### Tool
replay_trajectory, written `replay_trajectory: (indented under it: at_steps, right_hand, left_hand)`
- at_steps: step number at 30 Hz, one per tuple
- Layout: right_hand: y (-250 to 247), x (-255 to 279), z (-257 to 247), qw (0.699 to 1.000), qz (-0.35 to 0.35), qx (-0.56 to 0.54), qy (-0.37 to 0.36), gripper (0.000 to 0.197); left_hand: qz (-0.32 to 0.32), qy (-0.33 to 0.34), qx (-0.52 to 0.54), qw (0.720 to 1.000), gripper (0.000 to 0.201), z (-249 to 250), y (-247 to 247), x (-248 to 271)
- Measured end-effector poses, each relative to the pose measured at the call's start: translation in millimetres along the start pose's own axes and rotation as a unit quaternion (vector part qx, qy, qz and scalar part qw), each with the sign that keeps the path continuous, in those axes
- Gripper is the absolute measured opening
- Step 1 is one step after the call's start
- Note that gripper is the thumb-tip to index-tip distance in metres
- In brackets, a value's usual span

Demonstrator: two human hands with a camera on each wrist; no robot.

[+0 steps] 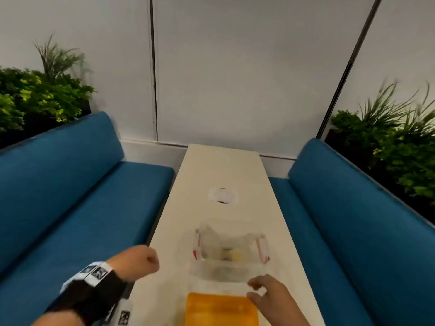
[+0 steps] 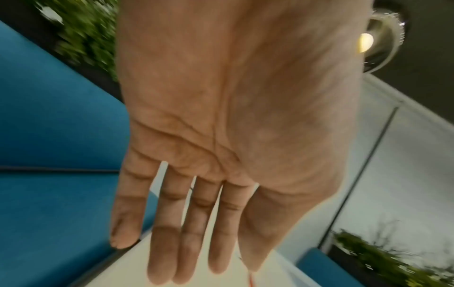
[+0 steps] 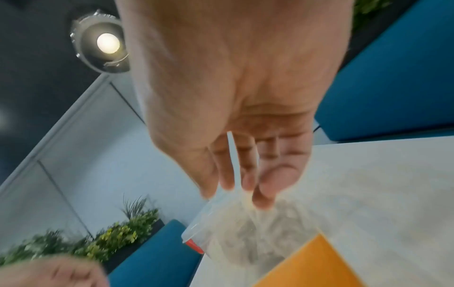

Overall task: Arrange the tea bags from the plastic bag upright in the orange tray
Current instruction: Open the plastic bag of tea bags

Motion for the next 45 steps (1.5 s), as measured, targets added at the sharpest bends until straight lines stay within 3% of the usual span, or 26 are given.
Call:
replay_trajectory:
  at_steps: [3,5,8,11,13,15,18,21,27,30,32,35,41,45]
  right_hand:
    - [10.9,-29.8,-15.4,0.996,0.056,0.065,-0.035,0.034]
    - [19.0,-39.4,-19.3,0.994,0.05,0.09,-0.029,0.042]
    - [26.0,-46.7,-19.1,0.99,0.037,0.133,-0.015,0.037]
    - [29.9,-53.8,-15.6,0.989,0.055,0.136,-0.011,0.031]
    - [32.5,-56.0,-13.3,0.988,0.054,0.143,-0.007,0.03]
    - [32.4,-58.9,-11.8,0.987,0.06,0.148,-0.002,0.029]
    - [30.3,-63.8,-9.9,0.984,0.063,0.164,-0.002,0.028]
    - [24.8,-70.7,-2.9,0.985,0.06,0.164,-0.003,0.028]
    - [4.3,-100.0,21.6,0.986,0.084,0.145,0.012,0.025]
    - [-9.6,-115.1,34.7,0.983,0.105,0.148,0.015,0.022]
    - [-16.4,-123.3,42.4,0.983,0.115,0.142,0.024,0.021]
    - [-21.2,-131.6,49.8,0.984,0.123,0.13,0.029,0.019]
    - [-22.5,-135.7,51.4,0.986,0.128,0.099,0.034,0.015]
    - [-24.6,-129.1,46.1,0.981,0.163,0.092,0.045,0.026]
  left_hand:
    - [0.026,0.075,-0.004,0.997,0.02,54.4,0.0,-39.6]
    - [0.042,0.103,-0.011,0.994,0.023,89.3,5.3,-61.0]
    - [0.053,0.114,-0.027,0.992,0.028,115.0,19.2,-90.7]
    - [0.046,0.117,-0.069,0.99,0.052,132.4,28.9,-114.7]
    - [0.014,0.105,-0.156,0.982,0.069,139.9,37.5,-129.8]
    - [-0.006,0.083,-0.236,0.968,0.06,150.3,43.9,-137.3]
    - [0.009,0.078,-0.268,0.96,0.005,165.7,44.9,-139.6]
    - [0.061,0.111,-0.206,0.97,0.024,168.4,22.3,-133.2]
    - [0.208,0.163,-0.05,0.963,0.038,156.9,-62.9,-97.4]
    - [0.31,0.144,0.017,0.94,0.037,134.5,-102.3,-71.3]
    - [0.341,0.123,0.061,0.93,0.035,112.1,-112.9,-59.4]
    - [0.332,0.089,0.072,0.936,0.036,80.8,-96.7,-54.5]
    - [0.235,0.004,0.054,0.97,0.036,28.8,1.1,-77.7]
    - [0.17,0.03,0.14,0.975,0.037,-3.3,47.9,-71.1]
Point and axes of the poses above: each hand's wrist, its own x-axis away from the middle knuckle, its own y-axis out of the palm, z = x × y, the point moved 1 cm from there along -x, towards the middle knuckle, and after that the axes turned 8 degrees about -y, right-handed, at the moved point
